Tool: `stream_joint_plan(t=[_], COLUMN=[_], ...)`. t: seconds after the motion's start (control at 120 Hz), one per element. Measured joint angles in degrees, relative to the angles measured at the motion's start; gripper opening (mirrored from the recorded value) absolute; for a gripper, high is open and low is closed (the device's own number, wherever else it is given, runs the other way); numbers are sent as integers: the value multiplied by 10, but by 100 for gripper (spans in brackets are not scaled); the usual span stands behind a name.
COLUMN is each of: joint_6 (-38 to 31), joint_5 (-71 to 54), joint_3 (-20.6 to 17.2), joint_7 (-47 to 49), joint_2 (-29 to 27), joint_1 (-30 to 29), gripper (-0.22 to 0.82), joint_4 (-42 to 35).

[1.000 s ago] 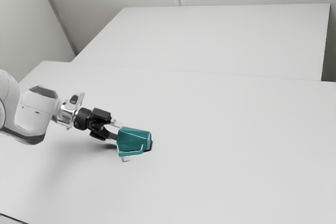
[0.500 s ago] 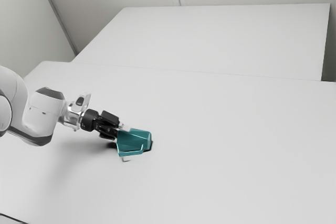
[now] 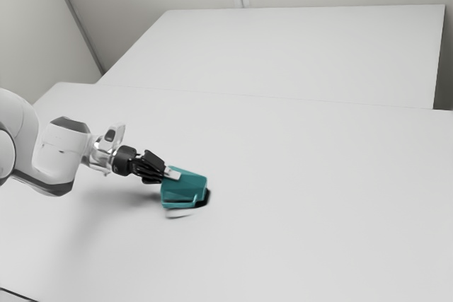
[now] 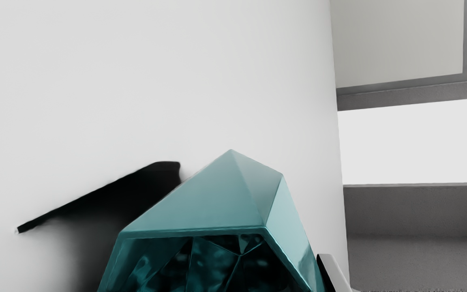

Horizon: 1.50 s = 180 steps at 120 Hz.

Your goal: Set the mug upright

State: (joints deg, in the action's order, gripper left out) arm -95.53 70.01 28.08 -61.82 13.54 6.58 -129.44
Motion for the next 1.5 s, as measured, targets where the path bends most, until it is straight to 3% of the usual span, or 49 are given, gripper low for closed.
stream_joint_plan(t=[0.167,0.4,0.725,0.892,1.117,1.325,1.5], joint_6=[1,-14,-108,-156,-218,-272,-302], joint_5=[2,-24,-238,-421,-562,-633,-661], joint_3=[3,3,-72,-135,-170,-175,-174], joint_7=[-2,13,98,162,239,296,333], joint_2=[-15,-99,-145,-148,-133,-106,-94], joint_1=[14,38,17,-4,30,71,43], gripper=[-16,-17,-17,-17,-17,-17,-17], joint_4=[-2,4,65,114,121,121,120])
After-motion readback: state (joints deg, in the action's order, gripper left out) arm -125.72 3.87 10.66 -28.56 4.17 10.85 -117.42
